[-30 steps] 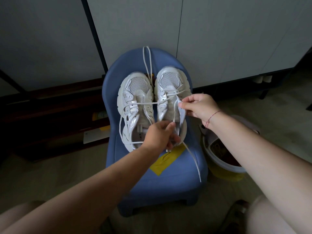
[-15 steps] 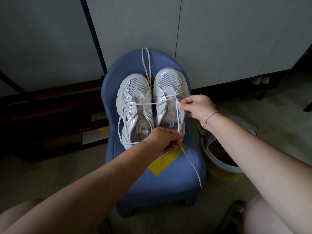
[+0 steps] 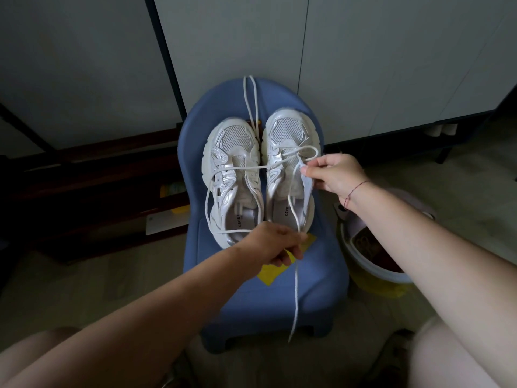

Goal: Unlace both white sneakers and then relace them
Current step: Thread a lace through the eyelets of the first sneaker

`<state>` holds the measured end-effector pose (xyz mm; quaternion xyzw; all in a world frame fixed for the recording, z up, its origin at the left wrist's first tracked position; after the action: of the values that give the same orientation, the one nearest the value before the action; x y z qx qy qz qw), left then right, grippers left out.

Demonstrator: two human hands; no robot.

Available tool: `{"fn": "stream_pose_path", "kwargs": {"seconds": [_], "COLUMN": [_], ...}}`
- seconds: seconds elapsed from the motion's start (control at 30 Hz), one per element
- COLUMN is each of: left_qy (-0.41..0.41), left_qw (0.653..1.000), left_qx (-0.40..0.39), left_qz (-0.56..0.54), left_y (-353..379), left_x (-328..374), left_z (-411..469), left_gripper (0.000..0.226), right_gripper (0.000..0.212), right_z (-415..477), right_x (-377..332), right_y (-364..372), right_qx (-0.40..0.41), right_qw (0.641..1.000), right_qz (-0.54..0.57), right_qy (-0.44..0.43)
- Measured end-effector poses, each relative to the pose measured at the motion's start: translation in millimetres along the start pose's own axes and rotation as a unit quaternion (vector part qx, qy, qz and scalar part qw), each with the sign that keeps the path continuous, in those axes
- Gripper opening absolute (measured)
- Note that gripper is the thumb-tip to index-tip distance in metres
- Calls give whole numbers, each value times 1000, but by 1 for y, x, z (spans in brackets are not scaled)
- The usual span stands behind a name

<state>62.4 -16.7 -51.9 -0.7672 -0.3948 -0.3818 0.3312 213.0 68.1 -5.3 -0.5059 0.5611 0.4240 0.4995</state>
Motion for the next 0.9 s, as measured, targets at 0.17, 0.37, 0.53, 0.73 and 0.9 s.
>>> {"fn": "stream_pose_path", "kwargs": {"seconds": [0.17,0.37,0.53,0.73,0.9], "left_qy": [36,-3,8,-6,-22], "left_qw": [992,979,979,993,1000], "left_qx": [75,68,66,31,-17], "left_qz": [-97,-192,-192,-111,-8], "left_y": [-9,-3,-2,-2,-1], "left_x": [19,21,19,15,10], "left_z": [8,13,18,18,12], "left_gripper": [26,22,16,13,13], "right_gripper": [14,14,14,14,12], "right_z": [-1,0,1,2,3], "right_x": [-1,0,2,3,4], "right_y": [-1,-1,0,-1,-1], "right_qx": [-1,2,1,7,6], "right_qw": [1000,1000,1000,1000,1000], "right_qz": [2,-7,-6,-13,-11], "right_qy": [-5,-9,-6,-7,-6]}}
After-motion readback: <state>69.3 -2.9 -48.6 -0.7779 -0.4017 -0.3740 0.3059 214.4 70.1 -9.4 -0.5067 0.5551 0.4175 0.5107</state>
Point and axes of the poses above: each hand's wrist, its own z-axis towards the middle knuckle, its own y-axis out of the palm, x = y × z, the point moved 4 cm from there along z, towards the middle knuckle, and after that the axes turned 4 degrees about z, right-handed, at the moved point
